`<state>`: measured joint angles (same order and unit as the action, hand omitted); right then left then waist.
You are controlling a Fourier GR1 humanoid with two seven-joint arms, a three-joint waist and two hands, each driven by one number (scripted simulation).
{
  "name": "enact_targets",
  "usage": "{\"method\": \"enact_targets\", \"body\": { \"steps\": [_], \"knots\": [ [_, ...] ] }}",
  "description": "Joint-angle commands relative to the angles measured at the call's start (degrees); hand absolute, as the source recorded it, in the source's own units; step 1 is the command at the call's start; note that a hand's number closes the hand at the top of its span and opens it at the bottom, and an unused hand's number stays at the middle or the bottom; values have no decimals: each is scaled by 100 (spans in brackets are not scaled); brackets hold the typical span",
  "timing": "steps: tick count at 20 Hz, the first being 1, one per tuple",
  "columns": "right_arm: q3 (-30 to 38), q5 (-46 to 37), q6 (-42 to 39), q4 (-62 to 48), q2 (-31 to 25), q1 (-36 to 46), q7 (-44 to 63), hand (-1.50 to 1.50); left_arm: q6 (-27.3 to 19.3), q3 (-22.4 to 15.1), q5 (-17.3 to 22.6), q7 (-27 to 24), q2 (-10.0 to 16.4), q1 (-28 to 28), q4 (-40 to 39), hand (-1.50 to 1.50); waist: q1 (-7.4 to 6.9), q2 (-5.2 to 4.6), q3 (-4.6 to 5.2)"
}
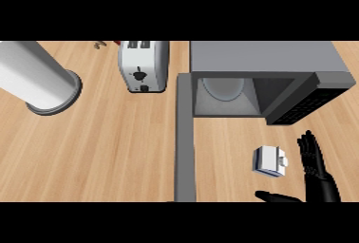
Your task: Pick up the milk, place it into the microwave and close the microwave
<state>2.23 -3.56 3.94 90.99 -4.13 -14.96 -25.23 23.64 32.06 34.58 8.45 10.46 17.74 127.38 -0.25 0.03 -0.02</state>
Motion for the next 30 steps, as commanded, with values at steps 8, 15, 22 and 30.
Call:
{"method": "enact_targets", "body": {
  "steps": [8,15,22,30],
  "knots": [
    [616,265,-644,-2284,-374,624,-1420,-150,509,361,140,-29,-177,153,-50,-150,-15,-1,-1],
    [681,-20,-184,-3476,-176,1399,-1950,-150,427,408,160,317,-249,-37,123,-150,-13,-3,-1],
    [947,-107,-80,-4716,-434,1974,-2663,-150,274,428,348,730,-247,-153,252,-150,-12,-5,-2],
    [1095,-133,-429,-6386,-592,2984,-3560,150,789,784,601,467,-328,164,95,-150,-68,-10,-6]
  ]
}}
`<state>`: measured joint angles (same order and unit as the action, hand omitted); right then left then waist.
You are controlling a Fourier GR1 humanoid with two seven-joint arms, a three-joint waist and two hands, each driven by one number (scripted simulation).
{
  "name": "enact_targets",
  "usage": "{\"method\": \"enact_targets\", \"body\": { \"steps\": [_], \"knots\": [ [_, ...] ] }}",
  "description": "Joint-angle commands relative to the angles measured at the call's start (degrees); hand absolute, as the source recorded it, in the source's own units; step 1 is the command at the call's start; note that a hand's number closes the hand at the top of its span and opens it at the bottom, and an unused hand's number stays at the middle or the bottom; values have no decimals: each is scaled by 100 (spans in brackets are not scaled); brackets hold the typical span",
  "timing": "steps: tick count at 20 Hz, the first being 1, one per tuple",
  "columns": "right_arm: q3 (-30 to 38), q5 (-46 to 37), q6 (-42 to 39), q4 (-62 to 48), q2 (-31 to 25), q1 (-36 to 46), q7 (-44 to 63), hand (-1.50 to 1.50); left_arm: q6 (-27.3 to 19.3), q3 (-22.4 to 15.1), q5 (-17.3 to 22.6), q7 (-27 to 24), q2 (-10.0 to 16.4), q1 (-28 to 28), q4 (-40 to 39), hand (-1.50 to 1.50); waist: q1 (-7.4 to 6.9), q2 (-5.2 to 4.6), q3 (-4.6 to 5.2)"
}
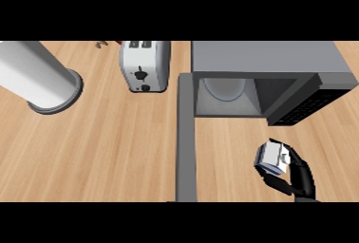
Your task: Pick up the milk, place it into the microwave and close the microwave
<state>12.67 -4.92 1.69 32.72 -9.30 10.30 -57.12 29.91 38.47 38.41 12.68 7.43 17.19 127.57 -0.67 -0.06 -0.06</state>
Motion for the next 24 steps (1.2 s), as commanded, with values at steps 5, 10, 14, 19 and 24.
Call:
{"method": "enact_targets", "body": {
  "steps": [5,10,14,19,24],
  "knots": [
    [-65,-349,644,-571,120,465,-1013,150,109,253,263,-22,63,33,-34,-150,-13,-1,-1],
    [149,-102,553,-446,107,952,-642,150,432,188,-64,-245,-253,181,-42,-150,-11,3,2],
    [165,-70,454,-665,120,1285,-522,150,369,151,5,-2,-122,59,-178,-150,4,0,2],
    [-198,-65,-294,-7,246,1066,-241,150,254,389,207,42,291,-253,-603,-150,88,24,10],
    [-592,77,-737,1143,515,629,355,150,240,441,124,25,133,-148,-326,-150,118,40,14]
  ]
}}
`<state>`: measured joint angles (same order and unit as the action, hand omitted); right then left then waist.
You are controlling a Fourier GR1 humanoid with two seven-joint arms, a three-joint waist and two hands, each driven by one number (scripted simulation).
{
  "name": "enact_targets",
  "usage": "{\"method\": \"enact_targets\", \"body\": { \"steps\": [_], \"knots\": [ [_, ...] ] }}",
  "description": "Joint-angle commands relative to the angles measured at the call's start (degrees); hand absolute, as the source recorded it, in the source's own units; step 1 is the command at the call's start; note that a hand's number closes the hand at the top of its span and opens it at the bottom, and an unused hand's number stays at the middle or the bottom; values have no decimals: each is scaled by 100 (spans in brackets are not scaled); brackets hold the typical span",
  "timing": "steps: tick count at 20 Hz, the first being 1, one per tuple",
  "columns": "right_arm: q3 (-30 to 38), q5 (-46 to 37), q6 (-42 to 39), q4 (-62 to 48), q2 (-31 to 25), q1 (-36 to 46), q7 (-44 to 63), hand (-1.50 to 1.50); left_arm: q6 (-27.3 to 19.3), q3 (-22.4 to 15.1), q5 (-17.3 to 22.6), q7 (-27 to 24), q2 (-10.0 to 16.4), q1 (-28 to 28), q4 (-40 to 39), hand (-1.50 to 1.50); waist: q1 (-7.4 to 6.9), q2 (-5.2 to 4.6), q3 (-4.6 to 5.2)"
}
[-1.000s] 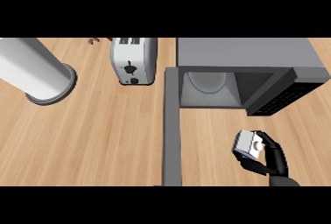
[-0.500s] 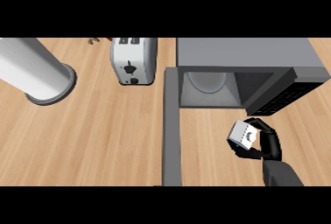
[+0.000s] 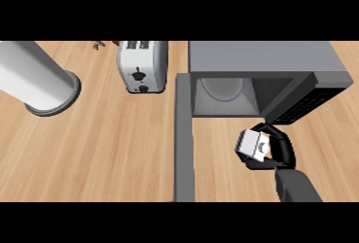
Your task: Pick up the milk, place it into the microwave and close the microwave
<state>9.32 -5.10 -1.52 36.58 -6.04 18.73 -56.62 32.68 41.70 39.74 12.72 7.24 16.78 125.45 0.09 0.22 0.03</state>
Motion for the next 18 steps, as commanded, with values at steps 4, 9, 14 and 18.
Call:
{"method": "enact_targets", "body": {
  "steps": [4,9,14,18],
  "knots": [
    [-660,-135,306,2037,529,-762,818,150,267,251,206,-54,29,164,-167,-150,1,5,2],
    [-1225,-170,993,3202,594,-705,2196,150,51,37,55,165,-149,121,157,-150,-17,5,0],
    [-967,-330,1097,3058,548,180,2927,150,161,144,-104,63,150,-257,-457,-150,-31,-20,-2],
    [-837,-715,1674,2264,595,950,3037,150,106,128,-296,20,-137,-136,-165,-150,-79,-30,-5]
  ]
}}
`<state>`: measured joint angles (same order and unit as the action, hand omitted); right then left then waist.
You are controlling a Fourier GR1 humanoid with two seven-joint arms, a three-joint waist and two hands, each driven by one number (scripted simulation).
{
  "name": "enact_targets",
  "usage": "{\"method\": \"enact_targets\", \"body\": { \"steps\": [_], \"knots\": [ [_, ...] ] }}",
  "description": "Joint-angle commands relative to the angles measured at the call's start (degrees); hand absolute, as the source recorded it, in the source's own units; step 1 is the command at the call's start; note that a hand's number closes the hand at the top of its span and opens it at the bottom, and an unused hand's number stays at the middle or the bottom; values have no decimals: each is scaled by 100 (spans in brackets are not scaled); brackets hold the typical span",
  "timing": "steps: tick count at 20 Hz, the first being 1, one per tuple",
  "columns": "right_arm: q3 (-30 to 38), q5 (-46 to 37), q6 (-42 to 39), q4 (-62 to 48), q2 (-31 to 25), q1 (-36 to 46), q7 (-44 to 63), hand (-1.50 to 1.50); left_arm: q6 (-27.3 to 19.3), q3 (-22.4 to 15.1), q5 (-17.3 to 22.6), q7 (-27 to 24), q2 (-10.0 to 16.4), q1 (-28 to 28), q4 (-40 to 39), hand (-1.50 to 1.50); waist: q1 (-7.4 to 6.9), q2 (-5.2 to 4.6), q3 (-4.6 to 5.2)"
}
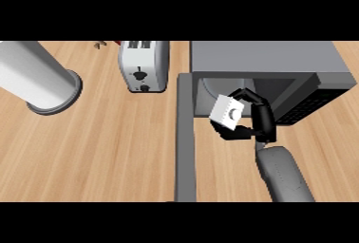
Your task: Pick up the milk, place it into the microwave and close the microwave
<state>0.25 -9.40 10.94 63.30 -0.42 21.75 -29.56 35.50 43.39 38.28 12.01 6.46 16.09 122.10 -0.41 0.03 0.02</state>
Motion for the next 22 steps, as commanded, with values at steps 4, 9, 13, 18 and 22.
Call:
{"method": "enact_targets", "body": {
  "steps": [4,9,13,18,22],
  "knots": [
    [-85,-797,716,-945,-89,1159,607,150,30,123,123,26,47,56,-85,-150,-56,-12,-1],
    [182,-1026,1043,-1727,-323,2001,960,150,123,70,159,7,181,-68,-189,-150,-220,-58,1],
    [344,-1159,1389,-2155,-401,2208,731,150,61,-63,144,78,326,-338,-330,-150,-322,-128,-6],
    [524,-1129,1628,-2384,-476,2113,367,150,35,-82,77,115,451,-486,-505,-150,-336,-145,-6],
    [685,-1334,2258,-2447,-611,2097,217,150,-5,-145,79,32,364,-618,-492,-150,-477,-209,-3]
  ]
}}
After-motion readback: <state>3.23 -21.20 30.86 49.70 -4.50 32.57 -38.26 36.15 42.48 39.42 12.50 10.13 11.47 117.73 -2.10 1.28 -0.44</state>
